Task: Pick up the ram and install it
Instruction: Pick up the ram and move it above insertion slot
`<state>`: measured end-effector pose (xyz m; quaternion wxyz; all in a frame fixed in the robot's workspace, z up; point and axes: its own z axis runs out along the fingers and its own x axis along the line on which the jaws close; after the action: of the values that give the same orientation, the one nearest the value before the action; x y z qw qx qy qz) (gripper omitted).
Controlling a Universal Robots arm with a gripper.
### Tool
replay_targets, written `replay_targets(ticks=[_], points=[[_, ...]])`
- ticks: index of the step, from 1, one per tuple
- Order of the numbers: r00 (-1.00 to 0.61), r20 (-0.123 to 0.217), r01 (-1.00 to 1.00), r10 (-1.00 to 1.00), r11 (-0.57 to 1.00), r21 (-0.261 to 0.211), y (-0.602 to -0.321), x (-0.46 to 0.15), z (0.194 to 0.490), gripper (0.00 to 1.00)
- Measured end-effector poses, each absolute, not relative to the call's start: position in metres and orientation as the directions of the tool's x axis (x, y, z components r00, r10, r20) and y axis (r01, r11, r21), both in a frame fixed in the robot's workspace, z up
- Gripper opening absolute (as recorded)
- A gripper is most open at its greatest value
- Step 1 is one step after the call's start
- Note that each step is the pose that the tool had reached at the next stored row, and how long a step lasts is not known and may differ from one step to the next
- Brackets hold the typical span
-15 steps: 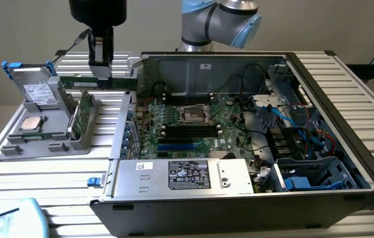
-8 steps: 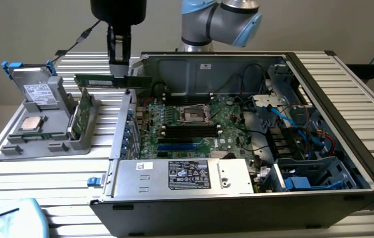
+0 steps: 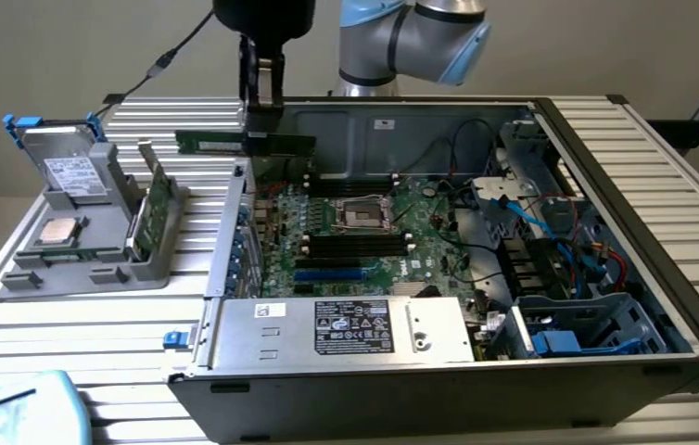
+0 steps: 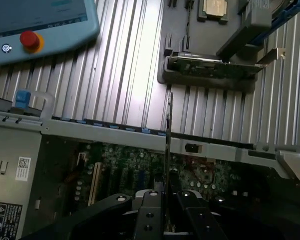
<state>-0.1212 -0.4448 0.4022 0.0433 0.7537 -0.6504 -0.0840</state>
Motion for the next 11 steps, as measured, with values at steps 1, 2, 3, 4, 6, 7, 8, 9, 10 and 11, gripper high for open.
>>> replay_targets(ticks=[1,2,3,4,6,7,8,9,10,11], points=[[0.140,-0.076,-0.973,-0.987,-0.151,0.174,-0.445,-0.117,0.403,0.15],[0.140,-0.081,-0.973,-0.987,-0.152,0.173,-0.445,-0.112,0.404,0.15],[0.140,-0.087,-0.973,-0.986,-0.153,0.172,-0.445,-0.107,0.404,0.15],[0.140,-0.091,-0.973,-0.986,-0.154,0.171,-0.445,-0.103,0.404,0.15],[0.140,-0.096,-0.973,-0.986,-0.155,0.170,-0.445,-0.094,0.404,0.15],[0.140,-0.097,-0.973,-0.985,-0.155,0.169,-0.445,-0.089,0.404,0.15],[0.140,-0.098,-0.974,-0.985,-0.155,0.168,-0.445,-0.085,0.404,0.15],[0.140,-0.099,-0.974,-0.985,-0.156,0.166,-0.445,-0.081,0.404,0.15],[0.141,-0.099,-0.974,-0.985,-0.156,0.164,-0.445,-0.077,0.404,0.15],[0.141,-0.099,-0.975,-0.985,-0.156,0.161,-0.445,-0.074,0.404,0.15]])
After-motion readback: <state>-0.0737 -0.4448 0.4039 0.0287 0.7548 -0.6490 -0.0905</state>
